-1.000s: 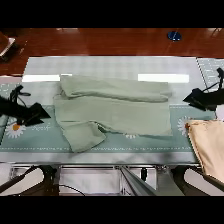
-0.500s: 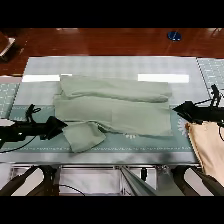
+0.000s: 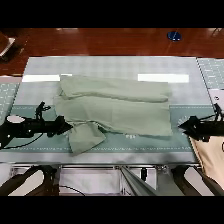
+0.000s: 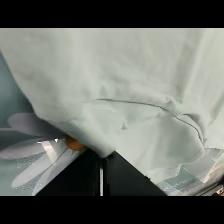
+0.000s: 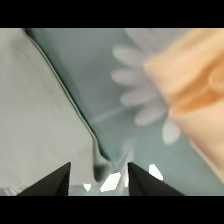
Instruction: Fold the shirts.
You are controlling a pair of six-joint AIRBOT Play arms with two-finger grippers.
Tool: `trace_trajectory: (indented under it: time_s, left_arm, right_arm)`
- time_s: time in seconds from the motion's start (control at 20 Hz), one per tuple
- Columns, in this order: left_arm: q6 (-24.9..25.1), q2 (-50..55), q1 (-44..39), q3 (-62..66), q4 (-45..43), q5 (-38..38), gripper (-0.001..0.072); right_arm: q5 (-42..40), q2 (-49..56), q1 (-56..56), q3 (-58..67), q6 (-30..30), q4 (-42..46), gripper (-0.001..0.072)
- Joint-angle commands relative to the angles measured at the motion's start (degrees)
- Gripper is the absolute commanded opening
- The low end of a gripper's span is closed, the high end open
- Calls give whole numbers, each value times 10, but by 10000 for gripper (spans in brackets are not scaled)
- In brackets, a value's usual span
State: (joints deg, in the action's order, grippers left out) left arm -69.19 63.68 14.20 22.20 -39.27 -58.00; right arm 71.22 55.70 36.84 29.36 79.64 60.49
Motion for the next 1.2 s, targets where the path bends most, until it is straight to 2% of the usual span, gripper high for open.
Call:
trace_trajectory:
  time_s: [0.0, 0.2, 0.45, 0.5, 0.55, 0.6, 0.65, 0.8, 0.95, 1.15]
  left_arm:
    - [2, 1, -3, 7, 3, -7, 19]
    - [2, 2, -3, 7, 3, -7, 19]
    - [2, 2, -3, 7, 3, -7, 19]
    - [2, 2, -3, 8, 3, -7, 19]
    - [2, 1, -2, 15, 2, -14, 19]
    - [13, 1, 3, 30, 3, -31, 20]
    - [22, 1, 12, 54, 3, -55, 20]
    - [25, 2, 47, 143, 3, -116, 19]
    - [4, 26, 42, 228, 3, -87, 19]
    - [-23, 151, -3, 367, 3, -50, 19]
  right_arm:
    - [13, 0, -29, -49, 13, 19, 414]
    - [-4, 37, -50, -50, 0, -12, 414]
    - [-85, 106, -99, -40, -13, -99, 413]
    - [-99, 117, -116, -34, -18, -114, 387]
    - [-102, 125, -132, -19, -25, -119, 268]
    - [-92, 127, -143, -1, -46, -120, 70]
    - [-69, 126, -150, 26, -64, -120, 18]
    - [-17, 127, -151, 110, -70, -98, 18]
    - [-17, 153, -152, 193, -63, -107, 17]
    - [-19, 246, -152, 302, -69, -170, 17]
